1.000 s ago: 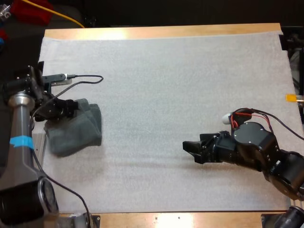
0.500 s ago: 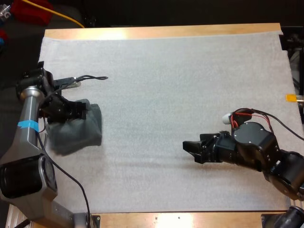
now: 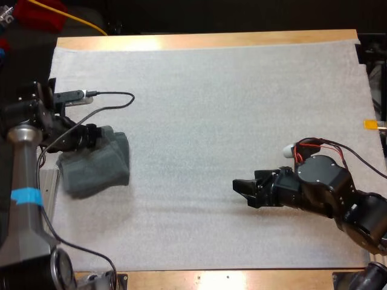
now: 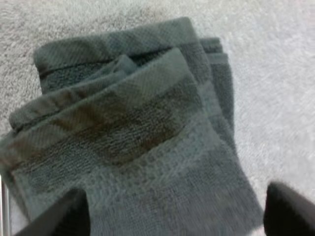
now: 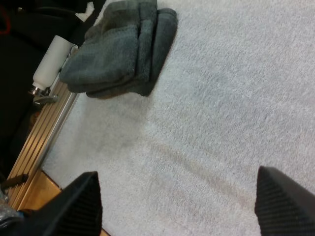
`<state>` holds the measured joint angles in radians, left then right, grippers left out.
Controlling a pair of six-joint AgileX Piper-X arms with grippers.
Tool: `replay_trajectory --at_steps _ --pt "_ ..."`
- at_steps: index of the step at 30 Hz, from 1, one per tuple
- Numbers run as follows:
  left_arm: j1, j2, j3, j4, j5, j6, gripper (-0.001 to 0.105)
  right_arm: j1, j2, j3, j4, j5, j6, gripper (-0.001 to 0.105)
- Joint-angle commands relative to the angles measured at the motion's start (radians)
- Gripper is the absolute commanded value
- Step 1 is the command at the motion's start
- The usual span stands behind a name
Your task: Pick towel from pile, fold and stack
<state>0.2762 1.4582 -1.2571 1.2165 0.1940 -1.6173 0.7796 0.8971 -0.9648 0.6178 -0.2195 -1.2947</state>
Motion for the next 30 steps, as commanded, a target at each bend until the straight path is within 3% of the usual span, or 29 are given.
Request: replay_trajectory --at_steps 1,5,7,15,21,22,23,25,30 --pt "-0.006 -0.038 -0.004 0.024 0.012 0.006 0.069 0.0 0.0 0.002 0.001 -0.016 -0.01 0.064" --pt "-0.006 -0.114 -0.004 0.038 0.094 0.003 0.069 0.0 0.0 0.002 0.001 -0.051 -0.016 0.064" --pt "-0.012 -0.168 -0.004 0.039 0.144 -0.001 0.069 0.0 0.0 0.002 0.001 -0.061 -0.068 0.064" --pt "-0.095 -0.278 -0.004 0.044 0.166 -0.03 0.069 -0.022 0.0 0.002 0.008 0.028 -0.126 0.064" --pt "-0.202 -0.36 -0.004 0.049 0.166 -0.052 0.069 -0.203 0.0 0.002 0.133 0.035 -0.203 0.064" --pt "-0.232 -0.398 -0.004 0.057 0.166 -0.053 0.069 -0.3 -0.003 0.002 0.208 0.038 -0.26 0.064" --pt "-0.236 -0.408 -0.004 0.062 0.166 -0.053 0.069 -0.325 -0.005 0.002 0.226 0.043 -0.27 0.064" --pt "-0.238 -0.452 -0.004 0.093 0.165 -0.043 0.069 -0.421 -0.018 0.002 0.289 0.109 -0.316 0.064" --pt "-0.238 -0.498 -0.004 0.113 0.164 -0.038 0.069 -0.499 -0.057 0.002 0.335 0.214 -0.39 0.064"
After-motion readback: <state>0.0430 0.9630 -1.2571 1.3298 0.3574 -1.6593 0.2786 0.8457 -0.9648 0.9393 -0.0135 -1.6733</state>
